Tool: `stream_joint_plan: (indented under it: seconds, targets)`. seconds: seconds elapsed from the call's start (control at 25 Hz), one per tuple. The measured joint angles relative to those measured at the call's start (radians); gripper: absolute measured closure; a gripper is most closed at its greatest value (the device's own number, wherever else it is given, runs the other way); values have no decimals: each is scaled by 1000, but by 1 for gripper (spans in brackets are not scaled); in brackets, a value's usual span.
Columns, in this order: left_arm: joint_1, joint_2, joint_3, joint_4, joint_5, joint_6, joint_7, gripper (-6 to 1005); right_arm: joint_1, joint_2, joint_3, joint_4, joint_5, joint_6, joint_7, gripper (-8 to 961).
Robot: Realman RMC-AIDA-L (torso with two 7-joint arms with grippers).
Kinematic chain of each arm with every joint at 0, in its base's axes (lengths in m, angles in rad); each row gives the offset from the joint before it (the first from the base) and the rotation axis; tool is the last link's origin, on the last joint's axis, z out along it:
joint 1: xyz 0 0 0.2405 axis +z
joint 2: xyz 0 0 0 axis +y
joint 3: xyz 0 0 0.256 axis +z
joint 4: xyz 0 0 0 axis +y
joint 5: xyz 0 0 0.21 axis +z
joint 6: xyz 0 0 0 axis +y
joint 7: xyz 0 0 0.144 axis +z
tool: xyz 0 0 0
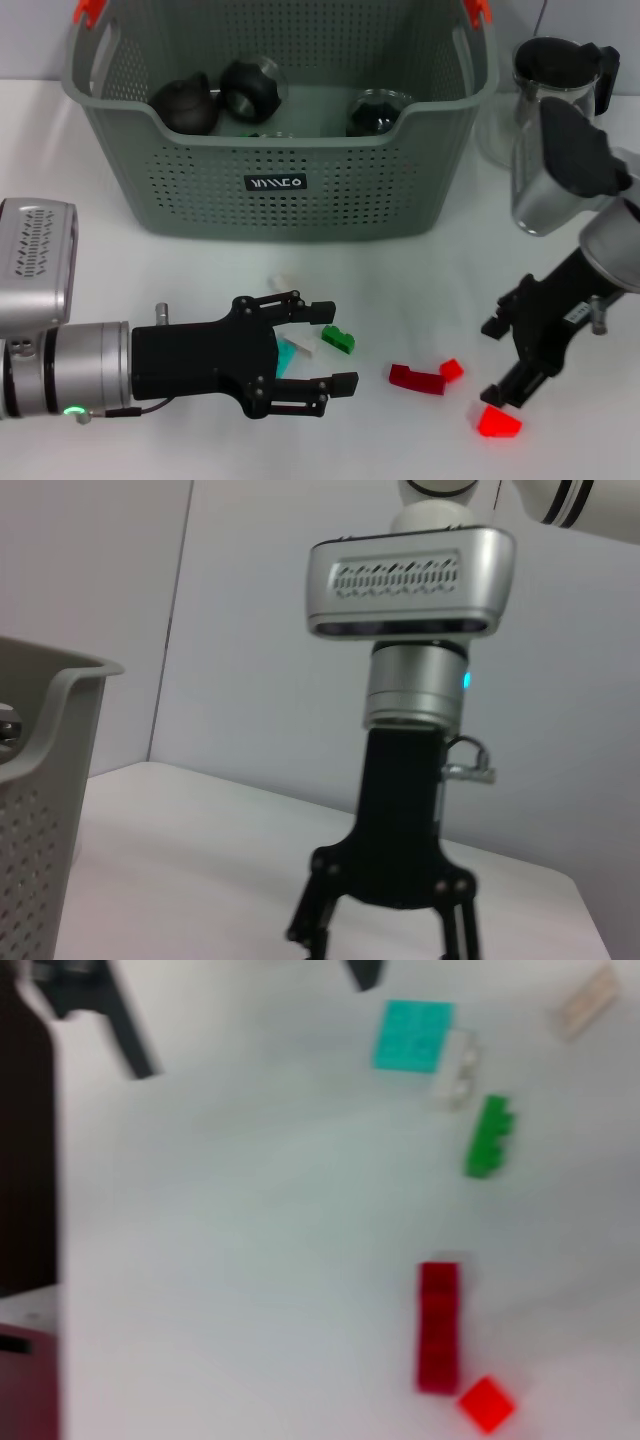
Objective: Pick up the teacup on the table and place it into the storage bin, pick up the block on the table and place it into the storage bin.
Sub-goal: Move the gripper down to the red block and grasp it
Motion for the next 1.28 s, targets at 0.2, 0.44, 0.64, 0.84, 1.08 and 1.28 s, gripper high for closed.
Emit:
stream_joint_plan:
  seconds: [0.2, 0.44, 0.64, 0.84, 1.08, 1.28]
  targets:
    - [0, -5, -4, 0, 0, -1, 0, 166, 6, 5, -100, 37, 18, 132, -1, 10]
    - [0, -6, -6, 0, -6, -1, -5, 167, 12, 3, -190, 51, 62, 189, -7, 24]
    - [3, -7, -6, -2, -7, -1, -6, 167, 18, 5, -227, 62, 65, 213, -4, 56]
    - [3, -8, -6, -8, -8, -3, -6, 167, 18, 7, -268, 68, 65, 250, 8, 87]
    - [0, -8, -7, -14, -8, -6, -7, 168, 39, 8, -288, 104, 76, 265, 13, 126]
    - [-5, -8, -8, -14, -9, -8, -8, 168, 43, 8, -313, 107, 89, 265, 13, 223]
